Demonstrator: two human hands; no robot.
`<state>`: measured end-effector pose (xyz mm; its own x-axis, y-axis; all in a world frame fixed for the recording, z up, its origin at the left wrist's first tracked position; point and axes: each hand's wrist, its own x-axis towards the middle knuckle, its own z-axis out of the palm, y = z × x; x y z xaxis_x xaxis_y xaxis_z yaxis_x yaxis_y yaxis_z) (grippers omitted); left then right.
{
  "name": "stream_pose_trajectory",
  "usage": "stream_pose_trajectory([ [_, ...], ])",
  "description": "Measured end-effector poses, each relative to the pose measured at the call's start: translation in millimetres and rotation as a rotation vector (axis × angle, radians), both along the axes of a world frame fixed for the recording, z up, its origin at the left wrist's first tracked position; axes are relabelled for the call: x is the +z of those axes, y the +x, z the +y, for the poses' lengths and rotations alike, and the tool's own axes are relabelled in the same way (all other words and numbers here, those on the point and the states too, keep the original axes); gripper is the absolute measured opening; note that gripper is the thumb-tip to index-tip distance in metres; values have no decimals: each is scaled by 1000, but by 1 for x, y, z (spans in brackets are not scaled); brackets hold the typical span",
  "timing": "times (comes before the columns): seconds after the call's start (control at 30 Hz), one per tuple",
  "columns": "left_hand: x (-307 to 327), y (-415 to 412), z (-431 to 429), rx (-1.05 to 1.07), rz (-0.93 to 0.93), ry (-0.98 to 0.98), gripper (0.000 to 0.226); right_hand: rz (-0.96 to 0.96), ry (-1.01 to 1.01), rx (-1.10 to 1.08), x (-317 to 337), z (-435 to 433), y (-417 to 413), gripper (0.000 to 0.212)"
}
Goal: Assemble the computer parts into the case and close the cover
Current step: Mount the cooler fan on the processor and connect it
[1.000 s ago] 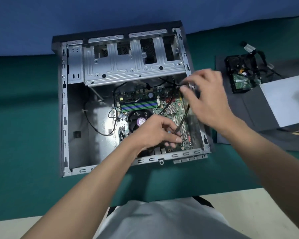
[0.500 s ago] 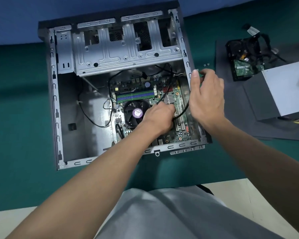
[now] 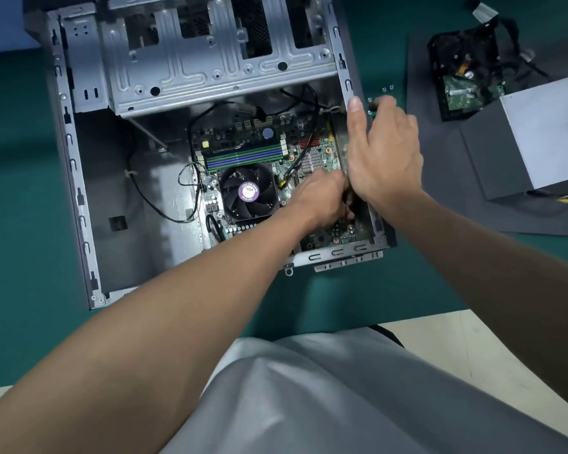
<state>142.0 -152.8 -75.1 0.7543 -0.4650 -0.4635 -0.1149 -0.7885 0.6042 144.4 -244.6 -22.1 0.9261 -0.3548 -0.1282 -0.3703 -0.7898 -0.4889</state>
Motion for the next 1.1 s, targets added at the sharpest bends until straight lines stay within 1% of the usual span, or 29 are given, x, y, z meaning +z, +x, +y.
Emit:
stream_pose_trajectory([
  [0.1, -4, 1, -5, -23, 43, 27, 17, 1, 1, -1, -1, 0, 1, 56],
  [0.2, -9, 1, -8, -30, 56, 34, 31, 3, -2, -10, -2, -1, 1, 56],
  [0.4, -10, -5, -7, -21, -32, 86, 34, -2, 24, -19, -3, -2, 0, 55],
  [0.53, -8, -6, -9, -33, -28, 92, 38, -7, 20, -21, -3, -2, -1, 54],
  [0.67, -10, -9, -12, -24, -39, 117, 32, -2, 6, -20, -4, -2, -1, 53],
  [0.8, -7, -12, -13, -61, -100, 133, 33, 5, -9, -15, -5, -3, 0, 52],
  [0.87, -7, -13, -13, -64, -100, 131, 31, 7, -12, -14, -5, -2, 0, 52],
  [0.93, -9, -12, -12, -54, -70, 111, 16, 3, -14, -16, -5, -2, 0, 51],
  [0.97, -12, -13, -12, -47, -64, 106, 15, 2, -17, -16, -5, -2, 0, 51],
  [1.03, -14, -12, -11, -49, -60, 117, 27, 0, -21, -16, -6, -3, 0, 51],
  [1.1, -13, -13, -12, -44, -83, 140, 18, -1, -19, -19, -6, -3, 0, 51],
])
